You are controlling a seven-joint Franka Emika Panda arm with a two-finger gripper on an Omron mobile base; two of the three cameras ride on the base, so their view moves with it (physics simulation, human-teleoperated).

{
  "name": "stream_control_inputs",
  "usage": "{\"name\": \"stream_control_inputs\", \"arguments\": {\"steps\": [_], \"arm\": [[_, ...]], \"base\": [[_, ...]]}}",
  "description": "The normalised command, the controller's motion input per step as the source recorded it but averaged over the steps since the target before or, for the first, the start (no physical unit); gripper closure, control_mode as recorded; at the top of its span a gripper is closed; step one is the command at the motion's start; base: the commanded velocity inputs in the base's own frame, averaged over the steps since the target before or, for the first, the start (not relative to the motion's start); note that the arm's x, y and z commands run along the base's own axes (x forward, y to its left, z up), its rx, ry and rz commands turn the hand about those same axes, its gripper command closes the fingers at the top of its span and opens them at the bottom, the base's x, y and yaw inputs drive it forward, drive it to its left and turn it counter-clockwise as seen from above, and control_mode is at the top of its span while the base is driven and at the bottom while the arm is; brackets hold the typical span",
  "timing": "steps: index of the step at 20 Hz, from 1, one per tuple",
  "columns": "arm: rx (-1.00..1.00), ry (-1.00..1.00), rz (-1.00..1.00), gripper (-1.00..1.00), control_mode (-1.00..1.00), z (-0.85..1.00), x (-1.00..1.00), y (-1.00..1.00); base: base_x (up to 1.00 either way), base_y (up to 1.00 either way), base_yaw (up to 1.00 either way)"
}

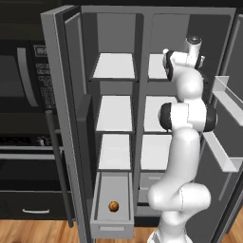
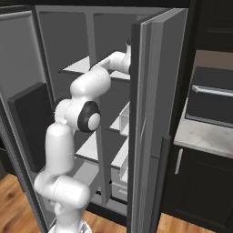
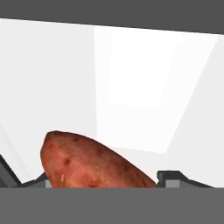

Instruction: Take the sweet potato and orange from the fridge shelf and place them in the freezer drawer to begin freezing them.

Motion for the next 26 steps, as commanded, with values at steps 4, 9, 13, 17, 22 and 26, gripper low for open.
{"name": "stream_control_inputs", "arguments": {"steps": [4, 9, 13, 17, 22, 26], "arm": [[0.00, -0.02, 0.00, 1.00, -1.00, 0.00, -0.11, 0.00], [0.00, -0.10, 0.00, 1.00, -1.00, 0.00, -0.35, 0.00], [0.00, -0.12, 0.00, 1.00, -1.00, -0.06, -0.49, 0.02], [0.00, -0.13, 0.00, 1.00, -1.00, -0.06, -0.55, 0.14], [0.00, -0.08, 0.00, 1.00, -1.00, 0.00, -0.58, 0.28], [0.00, -0.05, 0.00, 1.00, -1.00, 0.02, -0.69, 0.33]], "base": [[0.00, 0.00, 0.00], [0.00, 0.00, 0.00], [0.00, 0.00, 0.00], [0.00, 0.00, 0.00], [0.00, 0.00, 0.00], [0.00, 0.00, 0.00]]}}
